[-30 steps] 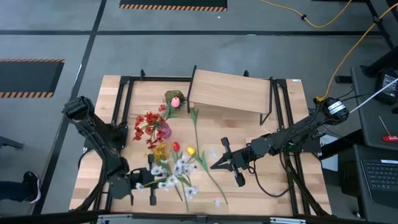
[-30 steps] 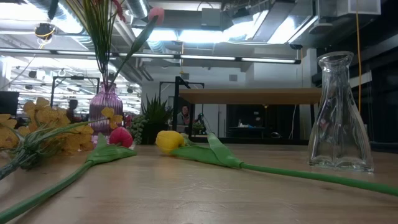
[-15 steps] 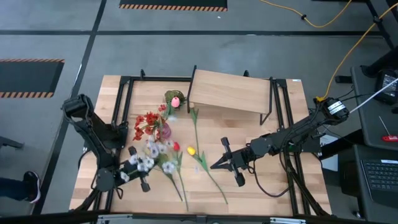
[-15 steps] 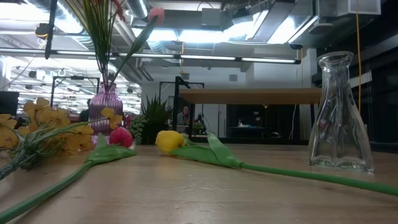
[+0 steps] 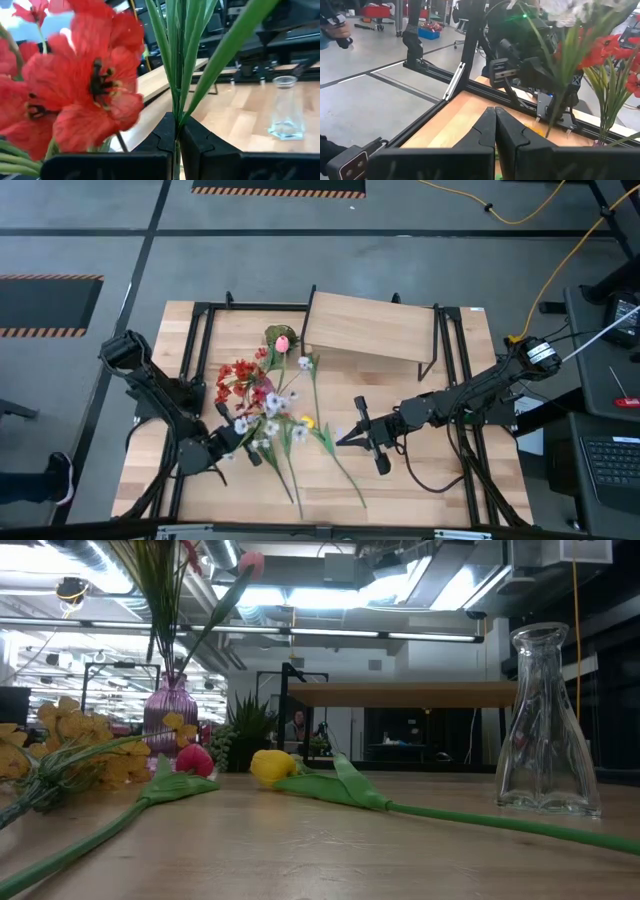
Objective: Pick and place flowers into a vace then onto a shelf
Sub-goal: Put the white flowers into the violet vase
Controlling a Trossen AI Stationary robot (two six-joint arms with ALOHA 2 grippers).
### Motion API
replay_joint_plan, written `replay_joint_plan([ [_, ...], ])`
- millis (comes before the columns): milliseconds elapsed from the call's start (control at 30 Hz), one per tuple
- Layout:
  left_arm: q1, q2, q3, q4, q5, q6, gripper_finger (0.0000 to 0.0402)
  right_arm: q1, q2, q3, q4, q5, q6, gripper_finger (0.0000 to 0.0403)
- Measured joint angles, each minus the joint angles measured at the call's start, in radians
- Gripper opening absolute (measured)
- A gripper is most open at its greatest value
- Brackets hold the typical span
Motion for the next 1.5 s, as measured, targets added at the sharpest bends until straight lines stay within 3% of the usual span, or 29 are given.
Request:
replay_joint_plan([
  [167,0.026,-0.023,-0.042,0.009,0.001,-0.020,0.0004,0.000,0.000,0.000,-0.010,0.000,-0.002,0.0004],
  [700,0.143,-0.267,-0.205,0.008,0.001,0.009,0.0004,-0.001,0.000,0.000,-0.040,0.000,-0.030,0.0004],
  [900,0.165,-0.307,-0.210,0.009,0.069,0.027,0.0004,-0.005,0.000,0.000,-0.041,0.000,-0.031,0.0004],
  [1500,0.205,-0.370,-0.210,0.013,0.074,0.079,0.0005,-0.052,0.000,0.000,-0.067,0.000,-0.001,0.0004],
])
